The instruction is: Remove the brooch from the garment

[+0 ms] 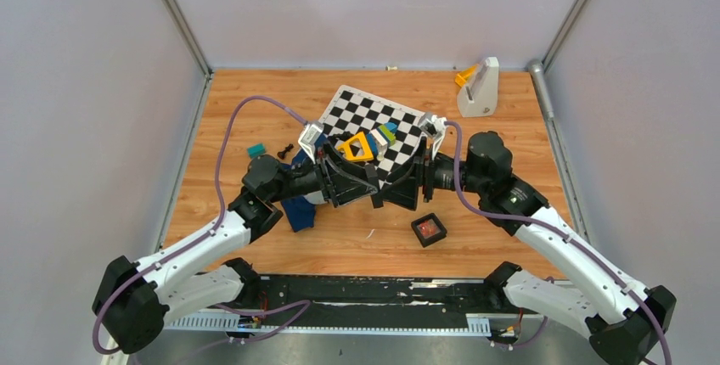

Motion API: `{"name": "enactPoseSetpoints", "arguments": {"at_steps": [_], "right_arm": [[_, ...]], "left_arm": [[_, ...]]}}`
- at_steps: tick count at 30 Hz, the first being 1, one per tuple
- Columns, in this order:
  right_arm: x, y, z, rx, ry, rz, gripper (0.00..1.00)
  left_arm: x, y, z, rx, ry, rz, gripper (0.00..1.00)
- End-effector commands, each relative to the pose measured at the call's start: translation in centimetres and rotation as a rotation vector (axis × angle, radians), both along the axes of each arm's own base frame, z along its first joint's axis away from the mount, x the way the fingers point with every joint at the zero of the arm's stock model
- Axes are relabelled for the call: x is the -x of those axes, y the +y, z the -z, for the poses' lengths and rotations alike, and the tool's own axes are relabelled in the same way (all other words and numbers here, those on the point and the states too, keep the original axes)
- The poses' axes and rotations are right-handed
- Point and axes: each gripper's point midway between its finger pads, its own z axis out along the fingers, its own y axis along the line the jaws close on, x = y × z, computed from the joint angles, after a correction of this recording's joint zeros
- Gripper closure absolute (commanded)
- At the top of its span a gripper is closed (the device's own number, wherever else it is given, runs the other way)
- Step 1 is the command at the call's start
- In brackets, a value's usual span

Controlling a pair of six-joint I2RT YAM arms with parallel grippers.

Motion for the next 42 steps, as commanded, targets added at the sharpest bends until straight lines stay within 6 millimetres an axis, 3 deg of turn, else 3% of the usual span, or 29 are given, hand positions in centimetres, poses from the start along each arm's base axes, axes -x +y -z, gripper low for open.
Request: {"name": "enactPoseSetpoints", "arguments": {"at_steps": [1,10,15,18,19,22,24,27,34,38,42], "right_arm": [[-2.1,-0.6,2.0,0.063,-0.019,0.119,0.32],[-6.6,-4.0,5.2,0.187,0.066,0.467,0.63],[-7.4,-5.2,5.8,0.189,0.097,0.533,0.70],[-6.2,-4.3,5.0,0.171,0.065,0.438,0.62],[-5.8,-4.1,4.7,0.157,0.051,0.407,0.55],[-4.5,-3.8,3.4,0.109,0.013,0.347,0.15],[-3.2,-3.4,2.3,0.071,-0.006,0.272,0.07],[-0.7,-2.7,0.7,0.014,-0.020,0.128,0.05],[3.1,-1.9,-1.4,-0.105,-0.019,-0.105,0.03],[3.3,-1.2,-2.8,-0.176,0.038,-0.156,0.03],[1.9,-0.4,-2.6,-0.171,0.122,-0.122,0.01]], "left_arm": [[1.4,0.5,-4.4,0.131,-0.087,0.043,1.00],[1.9,0.6,-4.6,0.137,-0.089,0.066,1.00],[1.8,0.5,-3.9,0.114,-0.086,0.068,1.00],[1.2,0.4,-3.3,0.094,-0.074,0.043,1.00],[1.0,0.4,-2.9,0.082,-0.064,0.031,1.00],[0.9,0.4,-2.7,0.083,-0.061,0.030,1.00],[1.1,0.5,-2.8,0.092,-0.067,0.040,1.00],[1.0,0.5,-2.7,0.089,-0.054,0.051,1.00],[1.3,0.1,-3.7,0.109,-0.030,0.105,1.00],[1.2,-0.1,-4.3,0.131,-0.028,0.119,1.00],[1.4,-0.3,-5.1,0.157,-0.027,0.154,1.00]]}}
